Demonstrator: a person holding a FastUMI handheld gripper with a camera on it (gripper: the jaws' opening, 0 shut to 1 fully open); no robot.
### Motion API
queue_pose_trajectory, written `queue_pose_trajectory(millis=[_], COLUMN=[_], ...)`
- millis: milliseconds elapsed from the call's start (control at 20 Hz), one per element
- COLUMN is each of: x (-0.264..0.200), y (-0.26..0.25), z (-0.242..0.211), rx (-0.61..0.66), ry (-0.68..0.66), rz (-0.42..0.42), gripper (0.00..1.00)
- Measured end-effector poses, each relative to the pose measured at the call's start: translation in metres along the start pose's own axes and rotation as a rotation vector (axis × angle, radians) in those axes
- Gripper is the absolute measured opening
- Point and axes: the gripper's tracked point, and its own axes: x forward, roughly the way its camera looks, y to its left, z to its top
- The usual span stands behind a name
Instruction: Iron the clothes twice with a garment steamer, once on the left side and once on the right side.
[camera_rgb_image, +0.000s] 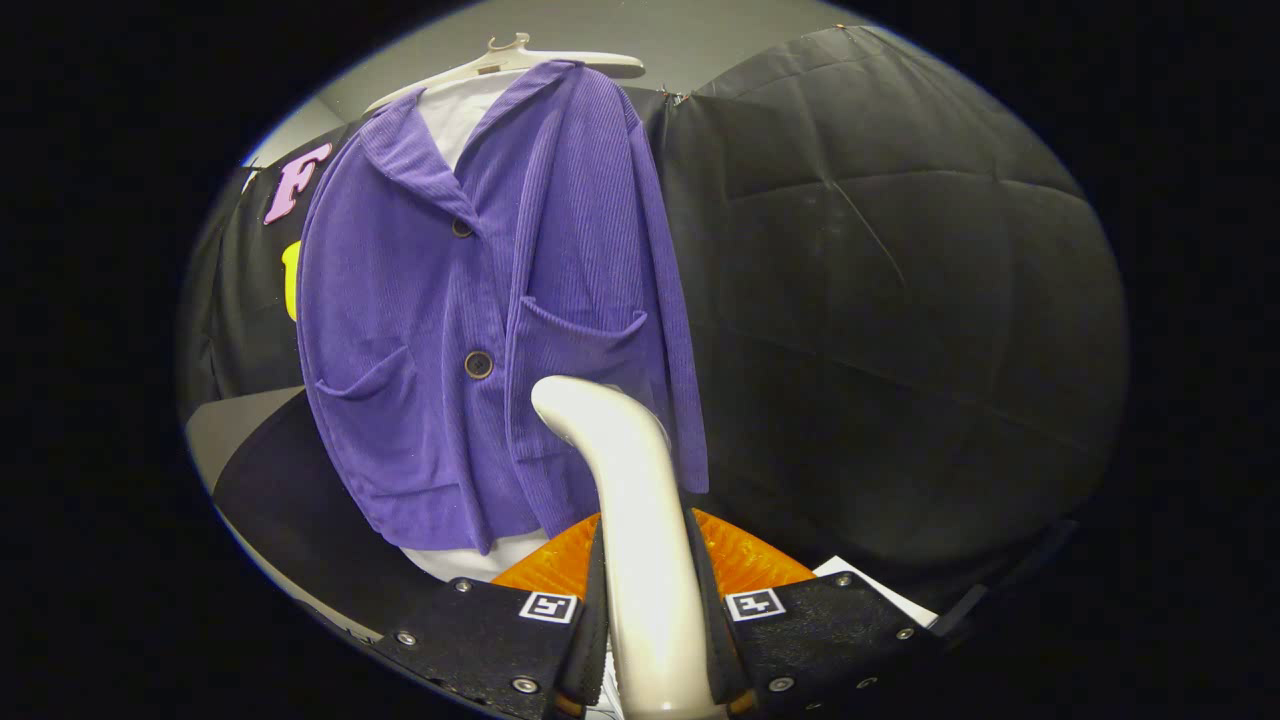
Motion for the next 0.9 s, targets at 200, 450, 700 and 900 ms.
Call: queue_pose_trajectory(millis=[200, 450, 700, 900], x=[-0.022, -0.057, -0.096, -0.136], y=[0.023, 0.062, 0.103, 0.134], z=[-0.011, -0.028, -0.043, -0.024], rx=[-0.025, -0.073, -0.100, -0.102], ry=[0.011, 0.022, 0.020, -0.036], rz=[0.050, 0.134, 0.249, 0.333], gripper=[0.40, 0.40, 0.39, 0.40])
